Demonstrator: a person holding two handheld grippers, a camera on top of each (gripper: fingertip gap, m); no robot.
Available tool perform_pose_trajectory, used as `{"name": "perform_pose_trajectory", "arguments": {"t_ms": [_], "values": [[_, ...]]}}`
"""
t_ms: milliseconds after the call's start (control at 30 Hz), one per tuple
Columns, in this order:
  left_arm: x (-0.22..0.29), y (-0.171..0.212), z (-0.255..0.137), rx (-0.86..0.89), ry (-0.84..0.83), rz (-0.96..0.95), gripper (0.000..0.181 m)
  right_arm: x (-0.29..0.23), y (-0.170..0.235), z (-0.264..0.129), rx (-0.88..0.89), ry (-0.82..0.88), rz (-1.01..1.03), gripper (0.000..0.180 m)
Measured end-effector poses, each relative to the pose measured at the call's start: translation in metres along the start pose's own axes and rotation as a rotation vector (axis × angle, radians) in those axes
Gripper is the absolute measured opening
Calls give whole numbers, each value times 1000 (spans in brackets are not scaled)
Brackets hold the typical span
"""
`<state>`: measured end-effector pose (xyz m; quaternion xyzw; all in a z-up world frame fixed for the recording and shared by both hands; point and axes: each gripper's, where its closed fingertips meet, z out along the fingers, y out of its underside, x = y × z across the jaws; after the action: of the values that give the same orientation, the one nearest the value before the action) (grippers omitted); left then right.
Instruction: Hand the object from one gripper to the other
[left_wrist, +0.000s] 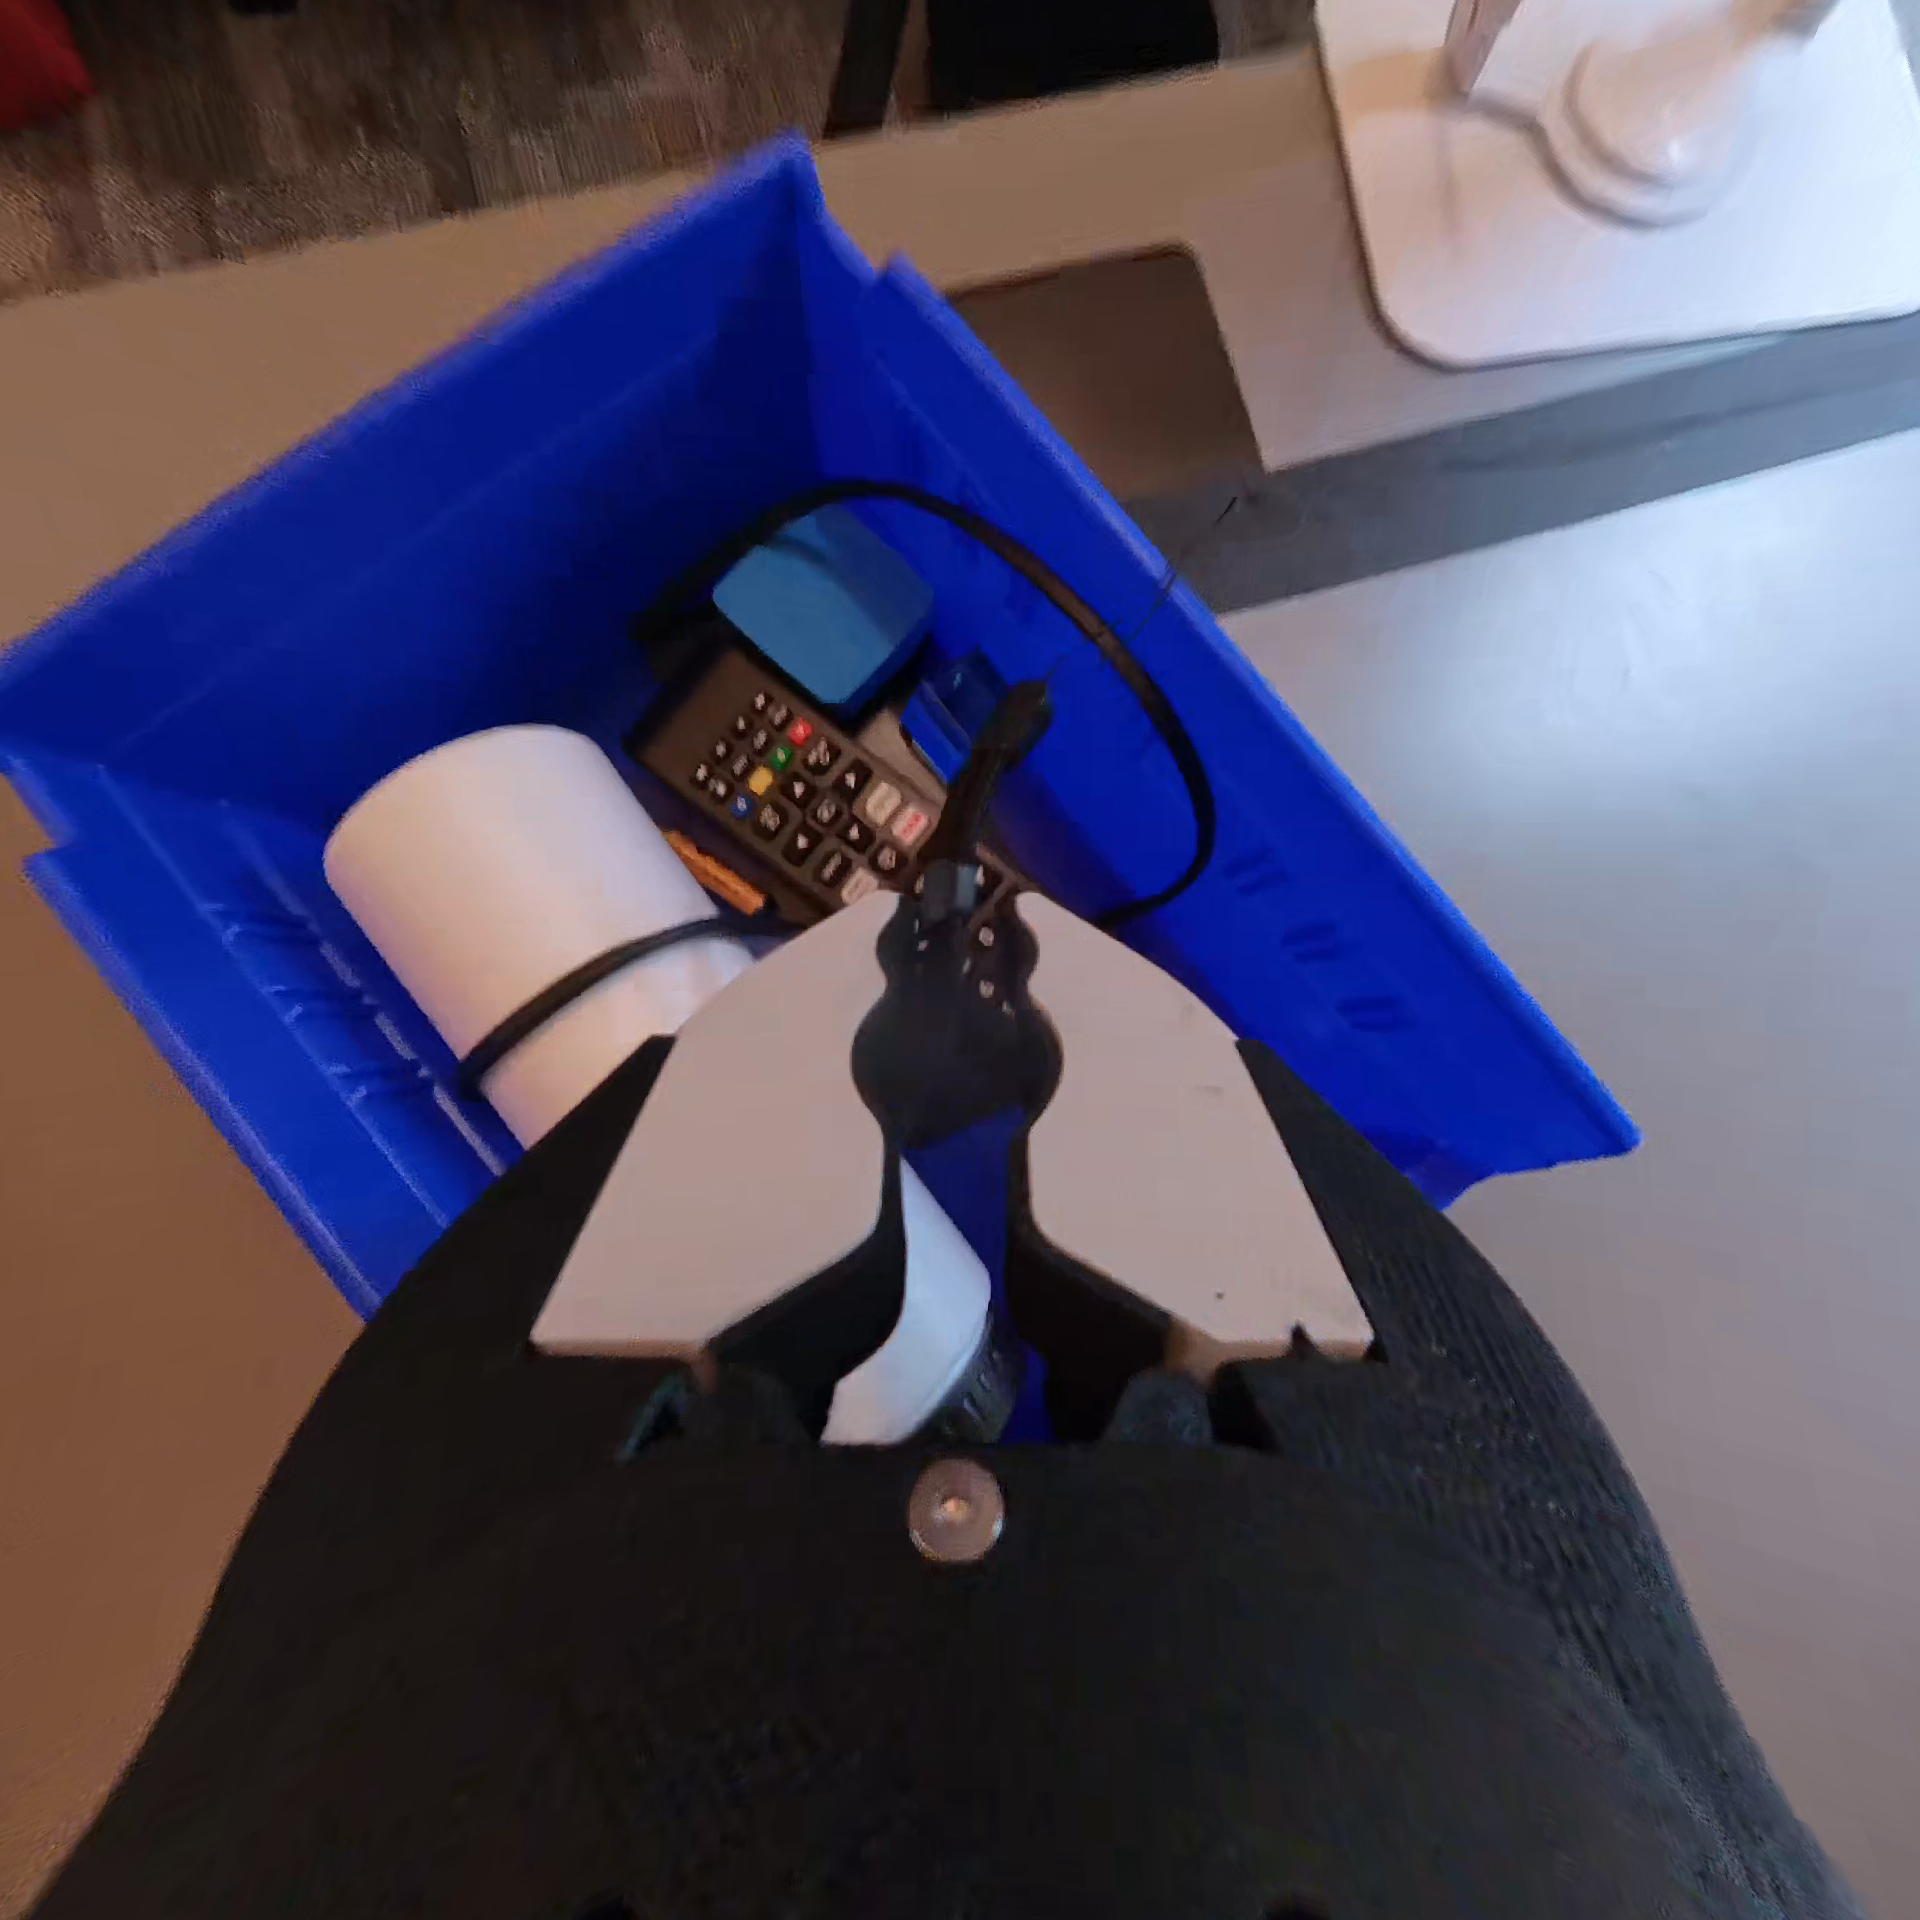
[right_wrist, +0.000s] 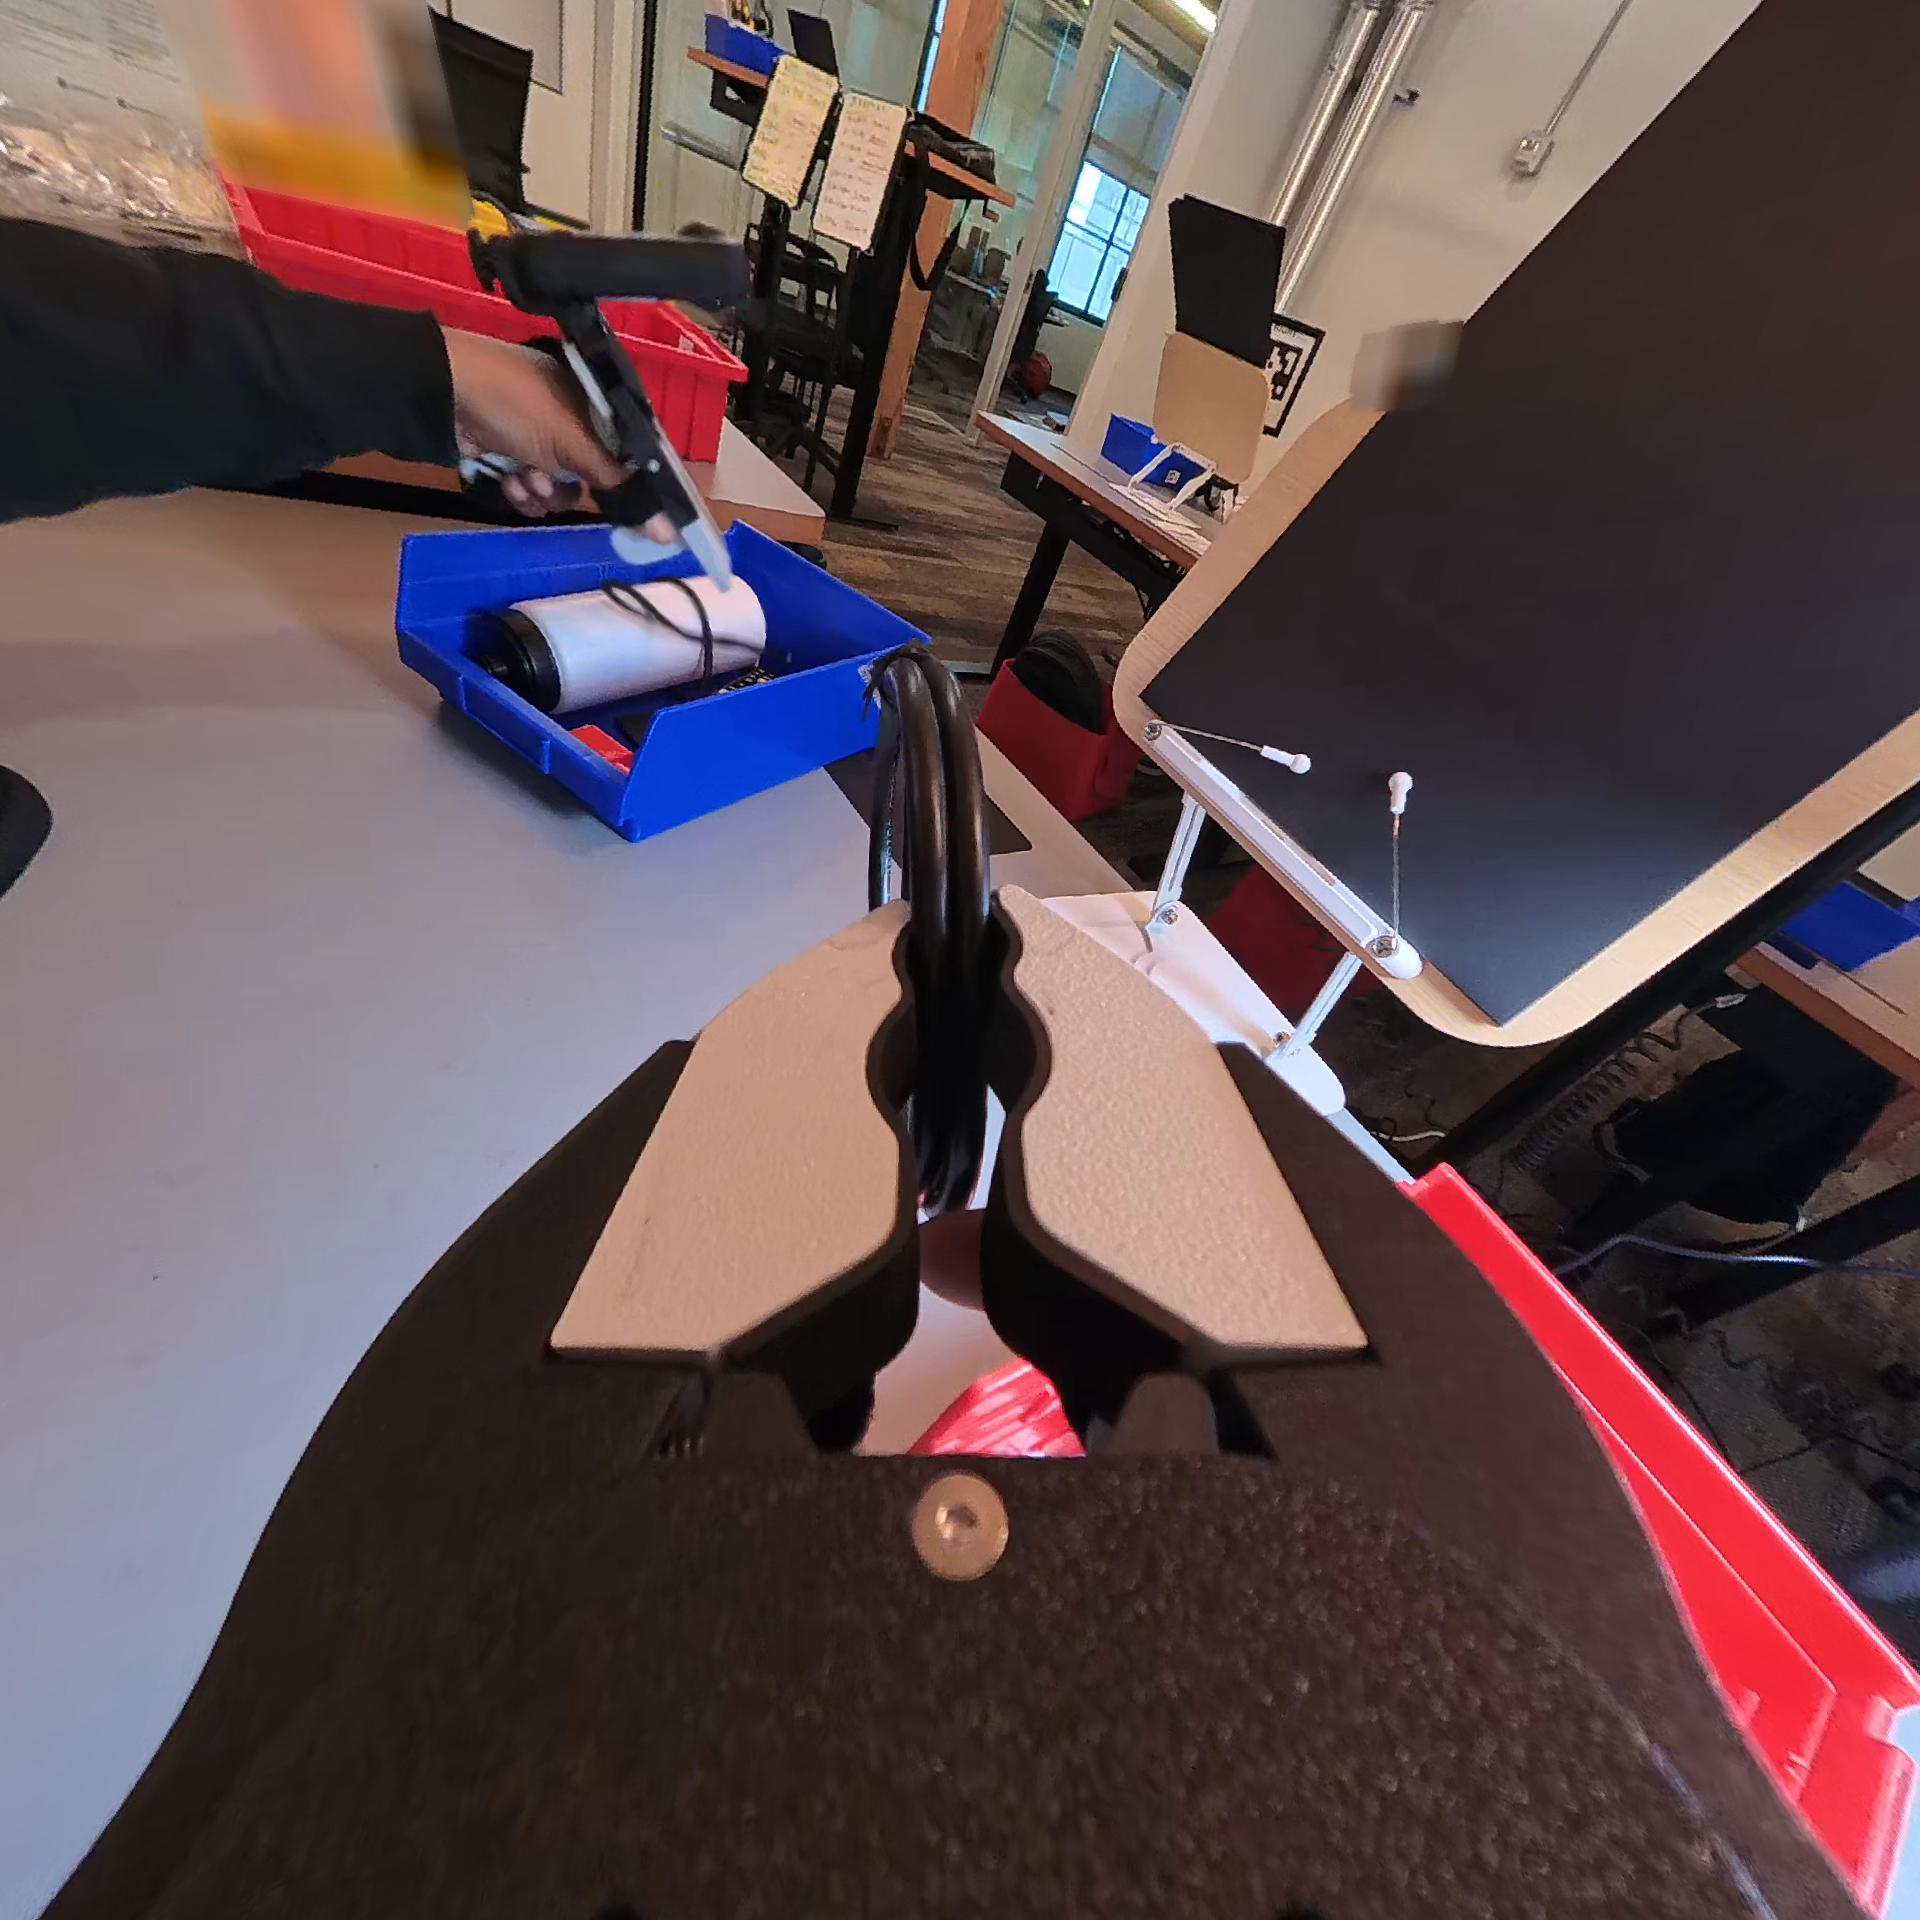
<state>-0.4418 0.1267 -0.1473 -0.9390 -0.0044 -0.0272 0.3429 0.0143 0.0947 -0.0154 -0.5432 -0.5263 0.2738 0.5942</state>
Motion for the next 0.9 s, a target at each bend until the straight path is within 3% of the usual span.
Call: {"name": "perform_pose_trajectory", "arguments": {"t_ms": [33, 133, 233, 500, 700, 800, 900], "values": [[6, -11, -6, 69, 13, 12, 21, -1, 0, 0, 1, -5, 1, 8], [53, -43, -35, 276, 144, 103, 24, -4, 0, 4, 6, -20, 7, 8], [131, -53, -70, 427, 340, 255, 25, -11, 6, 13, -21, -45, 2, 8], [317, 9, -113, 541, 641, 769, 31, -45, 24, 41, -115, -136, -60, 8], [357, 27, -86, 504, 529, 1006, 34, -77, 46, 55, -225, -247, -138, 8], [358, 40, -64, 441, 424, 1140, 12, -88, 57, 59, -289, -277, -175, 8], [358, 43, -62, 458, 448, 1119, 12, -87, 58, 59, -274, -286, -171, 8]]}}
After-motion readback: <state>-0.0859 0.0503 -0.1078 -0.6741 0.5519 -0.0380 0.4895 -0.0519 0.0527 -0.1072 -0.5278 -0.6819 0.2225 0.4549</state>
